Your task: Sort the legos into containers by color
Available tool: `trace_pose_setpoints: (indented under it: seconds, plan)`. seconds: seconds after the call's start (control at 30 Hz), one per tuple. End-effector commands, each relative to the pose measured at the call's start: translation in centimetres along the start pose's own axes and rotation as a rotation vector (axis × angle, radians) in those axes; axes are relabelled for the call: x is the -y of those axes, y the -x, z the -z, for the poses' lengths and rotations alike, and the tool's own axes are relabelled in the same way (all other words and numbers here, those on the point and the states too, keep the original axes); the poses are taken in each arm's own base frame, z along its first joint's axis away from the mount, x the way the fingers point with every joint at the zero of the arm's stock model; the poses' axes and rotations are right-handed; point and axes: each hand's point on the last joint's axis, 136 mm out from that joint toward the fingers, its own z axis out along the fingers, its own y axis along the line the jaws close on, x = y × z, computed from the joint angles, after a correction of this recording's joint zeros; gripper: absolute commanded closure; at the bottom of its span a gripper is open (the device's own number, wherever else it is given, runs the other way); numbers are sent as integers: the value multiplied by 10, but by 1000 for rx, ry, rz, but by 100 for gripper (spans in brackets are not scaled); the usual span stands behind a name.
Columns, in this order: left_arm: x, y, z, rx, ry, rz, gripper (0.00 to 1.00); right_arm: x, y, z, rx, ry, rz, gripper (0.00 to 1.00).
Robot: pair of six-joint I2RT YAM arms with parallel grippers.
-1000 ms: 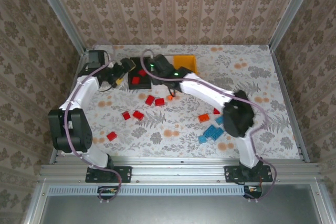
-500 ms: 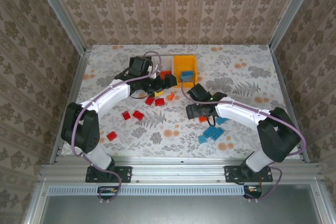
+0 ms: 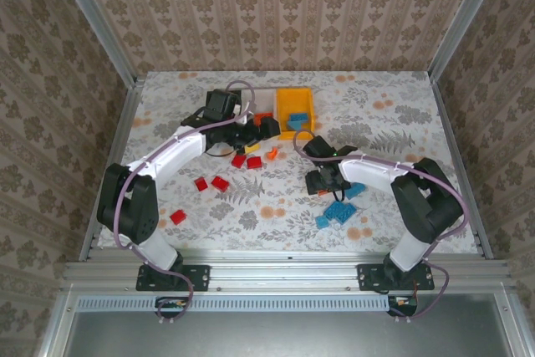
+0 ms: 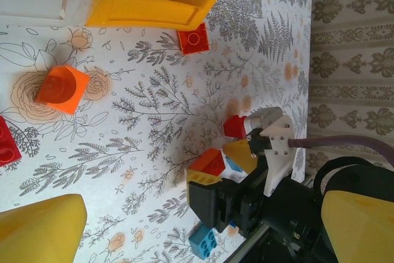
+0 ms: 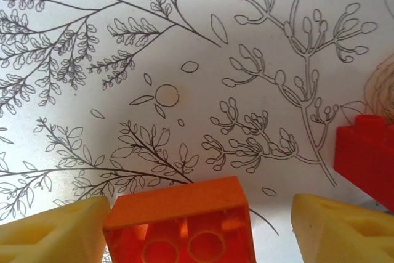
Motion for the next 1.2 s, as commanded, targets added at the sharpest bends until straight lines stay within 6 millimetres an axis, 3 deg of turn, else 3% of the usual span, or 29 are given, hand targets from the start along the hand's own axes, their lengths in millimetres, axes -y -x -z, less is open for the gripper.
trace_pose_setpoints:
  seconds: [0.0,0.17,0.33,0.47,0.57,0.67,0.8,0.97,1.17]
  plan:
    - [4,1,1,-3,-13,3,0,-5,2,-4,-10,20,-5,34]
    - [4,2,2,-3,-11,3,0,-11,15,2,39,44,-14,62]
    - [0,10,10,21,-8,12,0,-26,48,36,149,86,-13,65]
    - [-17,37,33,102,3,53,0,-60,107,72,314,168,-15,68]
    - [-47,61,56,188,52,106,0,-97,157,87,464,231,21,68]
    - [-81,79,72,250,90,173,0,-117,202,78,539,221,23,68]
    - [-101,86,77,263,124,199,0,-142,250,62,578,191,69,68]
    - [-102,86,74,254,114,212,0,-153,282,40,561,161,82,68]
    - [-98,87,75,256,98,211,0,-159,304,33,567,141,113,60]
